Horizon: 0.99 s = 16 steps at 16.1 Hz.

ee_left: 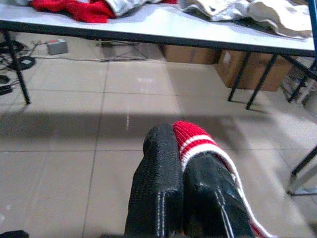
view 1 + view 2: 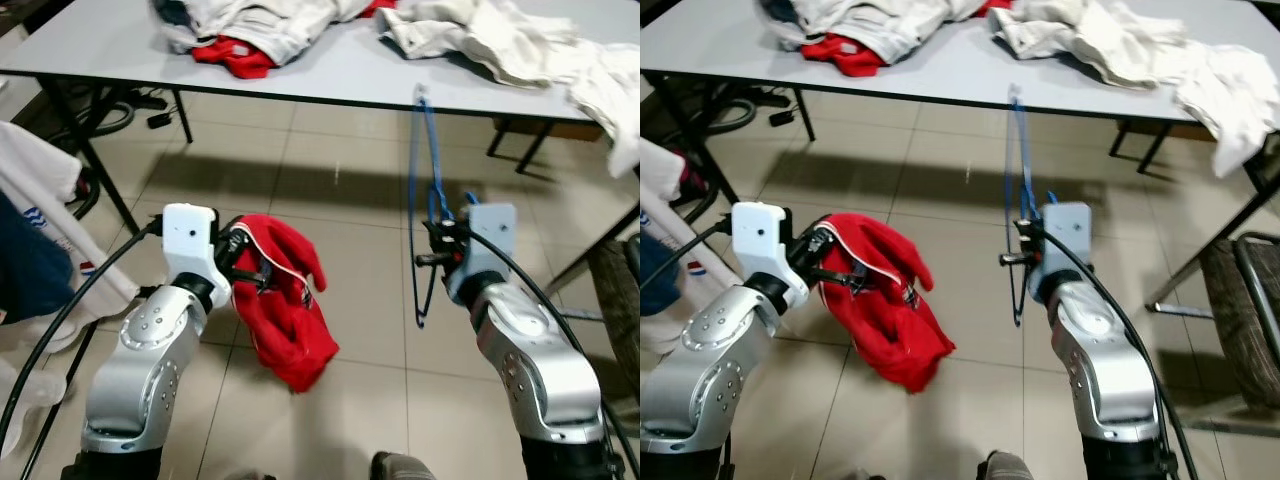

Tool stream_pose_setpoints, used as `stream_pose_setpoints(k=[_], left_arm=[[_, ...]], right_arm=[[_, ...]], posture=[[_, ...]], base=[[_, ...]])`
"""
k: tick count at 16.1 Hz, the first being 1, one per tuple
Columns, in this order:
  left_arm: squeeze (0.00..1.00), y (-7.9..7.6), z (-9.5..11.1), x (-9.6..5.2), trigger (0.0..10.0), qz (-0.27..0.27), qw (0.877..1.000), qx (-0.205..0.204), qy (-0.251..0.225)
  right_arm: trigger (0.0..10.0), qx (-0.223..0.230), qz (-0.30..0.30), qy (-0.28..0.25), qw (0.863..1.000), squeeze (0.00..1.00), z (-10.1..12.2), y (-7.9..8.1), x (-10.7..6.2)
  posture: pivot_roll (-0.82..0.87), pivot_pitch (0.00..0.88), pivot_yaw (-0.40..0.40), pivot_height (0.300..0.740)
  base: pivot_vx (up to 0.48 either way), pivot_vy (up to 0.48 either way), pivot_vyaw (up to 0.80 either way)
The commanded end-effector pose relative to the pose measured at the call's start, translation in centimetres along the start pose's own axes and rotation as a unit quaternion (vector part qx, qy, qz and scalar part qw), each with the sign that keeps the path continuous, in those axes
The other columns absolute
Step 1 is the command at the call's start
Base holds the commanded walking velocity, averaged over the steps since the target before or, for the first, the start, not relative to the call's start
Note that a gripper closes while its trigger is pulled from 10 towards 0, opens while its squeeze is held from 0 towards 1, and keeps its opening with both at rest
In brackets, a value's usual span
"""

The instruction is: Hang hanger

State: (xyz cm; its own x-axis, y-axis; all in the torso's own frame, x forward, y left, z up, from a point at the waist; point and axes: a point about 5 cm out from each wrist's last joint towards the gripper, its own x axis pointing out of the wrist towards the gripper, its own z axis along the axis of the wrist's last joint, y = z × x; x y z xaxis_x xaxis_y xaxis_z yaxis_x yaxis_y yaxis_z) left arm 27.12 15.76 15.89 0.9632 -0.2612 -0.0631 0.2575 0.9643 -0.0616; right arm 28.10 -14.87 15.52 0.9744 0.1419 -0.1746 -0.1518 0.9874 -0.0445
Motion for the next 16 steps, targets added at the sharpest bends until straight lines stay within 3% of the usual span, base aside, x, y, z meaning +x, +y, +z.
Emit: stream_pose_setpoints(k=[1, 4, 7, 16], left_arm=[[0.00, 0.1, 1.0, 0.0, 10.0, 0.004, 1.000, 0.001, -0.024], [0.00, 0.1, 1.1, 0.0, 10.0, 0.003, 1.000, 0.001, -0.026], [0.00, 0.4, 1.1, 0.0, 10.0, 0.003, 1.000, 0.004, -0.027], [0.00, 0.2, 1.3, 0.5, 10.0, 0.010, 0.999, -0.001, -0.039]], right_arm=[[10.0, -0.014, -0.006, 0.013, 1.000, 0.00, -0.4, -0.1, 0.1], [10.0, -0.004, 0.019, 0.006, 1.000, 0.00, -0.3, 0.5, 0.0], [10.0, 0.023, 0.024, 0.001, 0.999, 0.00, -0.4, 0.7, 0.1], [10.0, 0.007, 0.087, -0.022, 0.996, 0.00, 0.2, 1.5, -0.1]], posture=[[-0.09, 0.102, 0.005, 0.740], [-0.09, 0.100, 0.006, 0.740], [-0.09, 0.090, 0.007, 0.740], [-0.10, 0.063, -0.013, 0.740]], base=[[0.341, 0.000, 0.80], [0.351, 0.000, 0.73], [0.356, 0.000, 0.00], [0.396, 0.000, 0.00]])
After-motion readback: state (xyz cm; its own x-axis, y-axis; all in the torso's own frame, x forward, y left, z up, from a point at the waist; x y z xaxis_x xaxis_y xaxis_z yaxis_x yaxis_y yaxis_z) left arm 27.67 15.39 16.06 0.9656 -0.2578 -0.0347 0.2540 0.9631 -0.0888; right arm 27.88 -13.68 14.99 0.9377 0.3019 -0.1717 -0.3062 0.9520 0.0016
